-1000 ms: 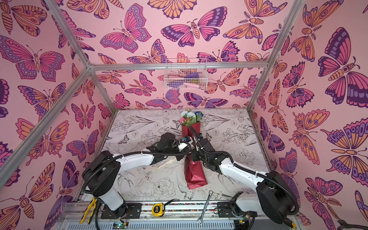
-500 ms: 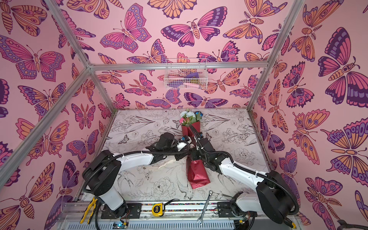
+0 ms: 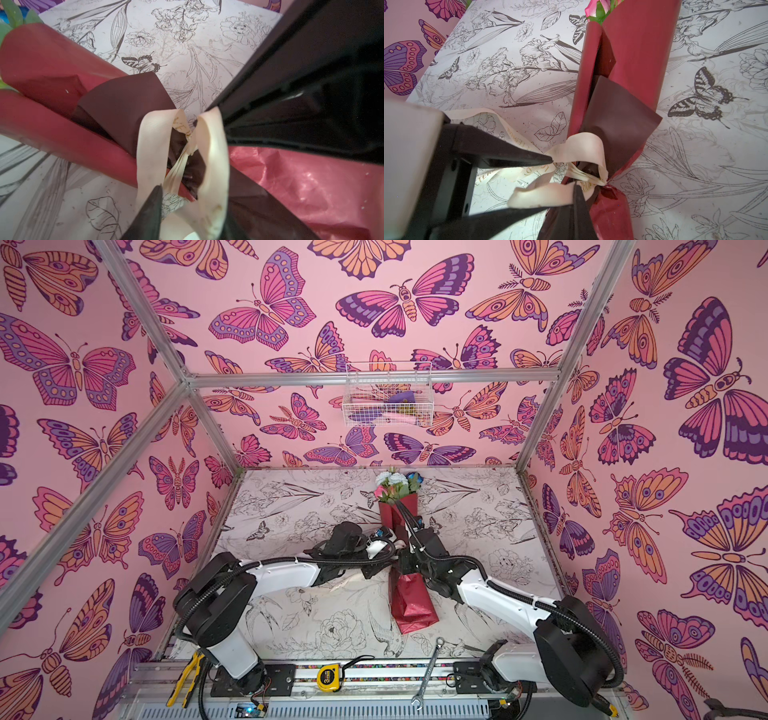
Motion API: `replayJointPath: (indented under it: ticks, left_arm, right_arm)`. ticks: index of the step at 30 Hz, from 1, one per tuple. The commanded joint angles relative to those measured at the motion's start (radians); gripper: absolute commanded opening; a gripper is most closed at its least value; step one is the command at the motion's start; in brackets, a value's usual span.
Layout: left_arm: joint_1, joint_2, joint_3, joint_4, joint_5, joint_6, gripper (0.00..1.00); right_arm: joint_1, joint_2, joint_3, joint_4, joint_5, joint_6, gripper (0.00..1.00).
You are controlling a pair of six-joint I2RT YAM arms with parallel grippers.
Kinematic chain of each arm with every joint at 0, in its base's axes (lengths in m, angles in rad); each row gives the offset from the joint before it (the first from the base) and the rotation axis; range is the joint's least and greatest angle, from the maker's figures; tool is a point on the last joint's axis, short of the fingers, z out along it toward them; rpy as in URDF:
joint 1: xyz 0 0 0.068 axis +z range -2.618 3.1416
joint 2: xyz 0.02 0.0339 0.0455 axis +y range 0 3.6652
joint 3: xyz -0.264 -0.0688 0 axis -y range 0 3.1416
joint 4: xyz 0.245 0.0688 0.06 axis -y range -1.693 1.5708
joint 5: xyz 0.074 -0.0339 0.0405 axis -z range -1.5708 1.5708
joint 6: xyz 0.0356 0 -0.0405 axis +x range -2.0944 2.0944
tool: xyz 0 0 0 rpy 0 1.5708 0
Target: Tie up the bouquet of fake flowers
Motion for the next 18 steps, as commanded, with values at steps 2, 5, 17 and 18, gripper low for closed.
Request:
replayJointPath:
  ticks: [2, 5, 17, 18]
  left_arm:
    - [0.009, -0.020, -0.010, 0.027, 0.010, -0.004, 0.15]
    - [0.009, -0.024, 0.007, 0.028, 0.036, -0.015, 0.08]
    - [0.009, -0.012, 0.076, 0.038, 0.039, -0.167, 0.00]
    - [0.009, -0.012, 0.080, 0.034, 0.037, -0.177, 0.00]
  right_arm:
    - [0.009, 0.010, -0.004, 0.034, 0.006, 0.018, 0.00]
    - [0.009, 0.015, -0.005, 0.038, 0.000, 0.019, 0.00]
    - [0.009, -0.102, -0.036, 0.009, 0.003, 0.066, 0.23]
    - [0.009, -0.144, -0.048, -0.006, 0.011, 0.071, 0.25]
